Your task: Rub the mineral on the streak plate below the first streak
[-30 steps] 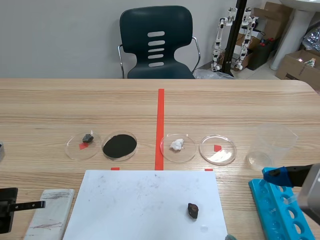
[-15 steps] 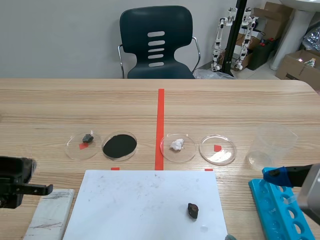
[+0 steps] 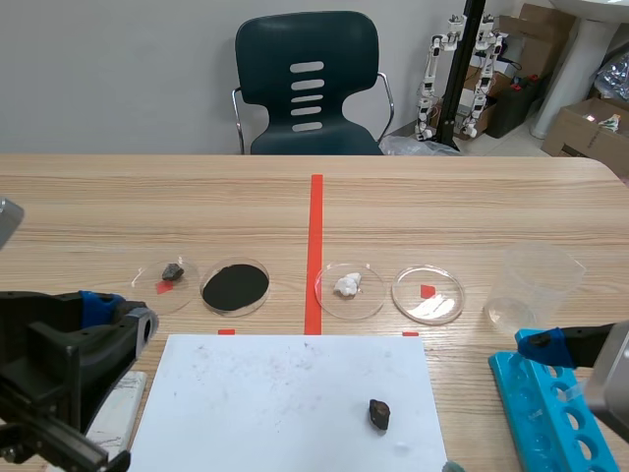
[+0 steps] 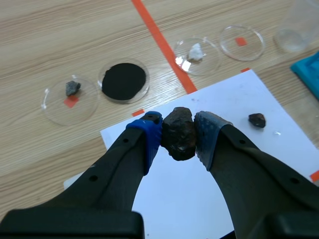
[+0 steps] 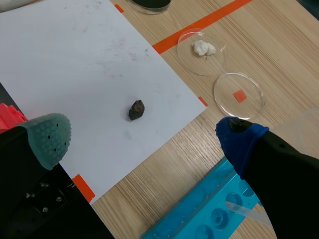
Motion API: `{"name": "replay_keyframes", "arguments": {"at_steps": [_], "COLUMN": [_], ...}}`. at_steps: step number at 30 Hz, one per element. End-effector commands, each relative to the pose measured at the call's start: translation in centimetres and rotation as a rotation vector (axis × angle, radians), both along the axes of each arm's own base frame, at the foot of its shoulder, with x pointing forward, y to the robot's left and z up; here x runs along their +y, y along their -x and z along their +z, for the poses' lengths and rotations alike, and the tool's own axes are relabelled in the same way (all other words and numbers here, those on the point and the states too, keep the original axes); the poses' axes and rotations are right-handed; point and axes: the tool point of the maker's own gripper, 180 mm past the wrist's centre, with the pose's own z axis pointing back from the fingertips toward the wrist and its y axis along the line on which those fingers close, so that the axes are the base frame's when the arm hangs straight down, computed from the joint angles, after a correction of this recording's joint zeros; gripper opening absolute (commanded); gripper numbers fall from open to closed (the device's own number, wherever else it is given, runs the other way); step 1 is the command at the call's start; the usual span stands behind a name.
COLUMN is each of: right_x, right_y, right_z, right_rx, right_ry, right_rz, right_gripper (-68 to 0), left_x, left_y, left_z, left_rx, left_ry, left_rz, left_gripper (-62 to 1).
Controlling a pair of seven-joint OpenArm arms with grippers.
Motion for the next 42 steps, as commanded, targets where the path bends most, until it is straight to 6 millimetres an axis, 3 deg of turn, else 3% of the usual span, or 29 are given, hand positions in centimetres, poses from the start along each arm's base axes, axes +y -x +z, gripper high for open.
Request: {"name": "replay_keyframes", "arguments": {"at_steps": [1, 42], "right_x": [0.38, 0.38], "right_y": [-0.56, -0.56], "right_z": [1.05, 1.05], "right_rx": [-0.035, -0.035], "right_ry": [-0.024, -0.024], "right_rz": [0.001, 0.001], "right_gripper": [-6.7, -6.7], "left_x": [-0.36, -0.69], "left_y": [-0.01, 0.21], "left_z": [1.0, 1.34], "left_rx": [-0.031, -0.042], "left_ry": [0.026, 0.04], "left_rz": [-0.002, -0.017], "left_gripper": [-48.3, -48.3]}}
